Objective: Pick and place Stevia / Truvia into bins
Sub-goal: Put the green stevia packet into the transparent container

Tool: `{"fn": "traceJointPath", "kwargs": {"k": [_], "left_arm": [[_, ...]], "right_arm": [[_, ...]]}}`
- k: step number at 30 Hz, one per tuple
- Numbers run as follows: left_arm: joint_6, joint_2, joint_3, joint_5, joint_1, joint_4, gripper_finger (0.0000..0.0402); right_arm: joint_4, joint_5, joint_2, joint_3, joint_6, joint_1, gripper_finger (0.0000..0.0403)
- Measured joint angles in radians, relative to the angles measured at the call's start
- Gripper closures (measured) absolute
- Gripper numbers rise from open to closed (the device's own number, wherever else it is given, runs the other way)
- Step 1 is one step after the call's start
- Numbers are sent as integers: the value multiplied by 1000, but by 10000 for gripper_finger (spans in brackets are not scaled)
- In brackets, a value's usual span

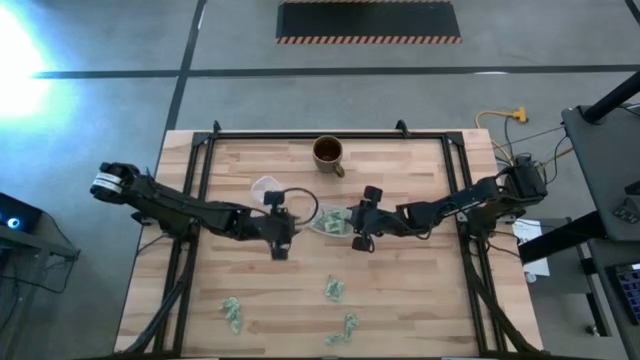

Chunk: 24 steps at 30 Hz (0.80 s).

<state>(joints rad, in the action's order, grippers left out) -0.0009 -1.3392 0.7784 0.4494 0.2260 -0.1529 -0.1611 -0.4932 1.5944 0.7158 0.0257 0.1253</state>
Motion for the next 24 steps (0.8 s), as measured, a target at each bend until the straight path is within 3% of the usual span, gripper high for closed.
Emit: {"fn": "traceJointPath", "kwargs": {"k": [4, 9, 16, 24], "left_arm": [[-114, 11, 22, -116, 57, -198, 265], [-325, 14, 45, -136, 197, -381, 265], [-648, 14, 57, -228, 400, -431, 265], [-997, 14, 52, -239, 598, -441, 265]], "right_arm": [[-3, 3, 0, 0, -42, 2, 249], [-8, 26, 0, 0, -79, 1, 248], [-10, 60, -2, 0, -95, 1, 262], [-10, 115, -2, 0, -100, 1, 276]]}}
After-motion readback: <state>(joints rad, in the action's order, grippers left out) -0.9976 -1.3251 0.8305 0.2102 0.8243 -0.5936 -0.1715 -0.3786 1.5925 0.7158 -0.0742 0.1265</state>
